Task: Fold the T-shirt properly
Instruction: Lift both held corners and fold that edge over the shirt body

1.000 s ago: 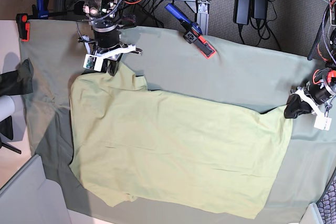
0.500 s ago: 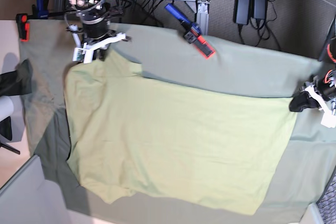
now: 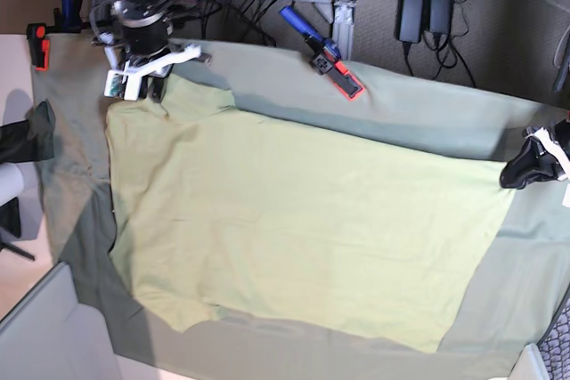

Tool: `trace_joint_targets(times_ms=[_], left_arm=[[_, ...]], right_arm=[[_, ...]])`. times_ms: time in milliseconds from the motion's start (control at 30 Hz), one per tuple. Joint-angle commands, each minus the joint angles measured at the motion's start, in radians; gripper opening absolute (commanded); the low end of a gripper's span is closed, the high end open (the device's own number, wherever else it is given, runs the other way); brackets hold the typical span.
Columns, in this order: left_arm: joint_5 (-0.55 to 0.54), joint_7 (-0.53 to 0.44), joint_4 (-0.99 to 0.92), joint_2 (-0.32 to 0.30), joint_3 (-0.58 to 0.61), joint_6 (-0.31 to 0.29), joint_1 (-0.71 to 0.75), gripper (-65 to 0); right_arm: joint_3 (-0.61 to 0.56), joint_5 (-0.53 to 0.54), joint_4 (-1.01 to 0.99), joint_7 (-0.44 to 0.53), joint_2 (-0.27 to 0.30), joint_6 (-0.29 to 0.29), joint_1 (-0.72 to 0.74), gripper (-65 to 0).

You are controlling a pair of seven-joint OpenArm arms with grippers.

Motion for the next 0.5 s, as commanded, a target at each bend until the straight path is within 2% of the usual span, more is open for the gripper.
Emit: trace_joint_targets(times_ms=[0, 167, 300, 367, 467], left_arm=[[-0.003, -0.047, 0.013, -0.019, -0.003, -0.017, -0.011, -65.0], [0.168, -0.134, 0.005, -0.015, 0.06, -0.017, -0.059, -65.0], [0.306, -0.193, -0.049, 0.005, 0.137, -0.017, -0.139, -65.0], [0.333, -0.208, -0.092, 0.024, 0.156, -0.017, -0.188, -65.0], [0.34, -0.207, -0.166, 0.047, 0.169, -0.017, -0.264, -65.0]], right_arm=[[0.01, 0.0, 0.018, 0.024, 0.009, -0.003, 0.024, -65.0], [0.011, -0.004, -0.021, 0.024, 0.01, 0.002, 0.13, -65.0], [0.011, -0.011, -0.156, 0.025, 0.011, 0.076, 0.254, -65.0], [0.01, -0.011, -0.224, 0.026, 0.011, 0.096, 0.316, -65.0], [0.01, -0.011, -0.289, 0.029, 0.011, 0.096, 0.389, -65.0]])
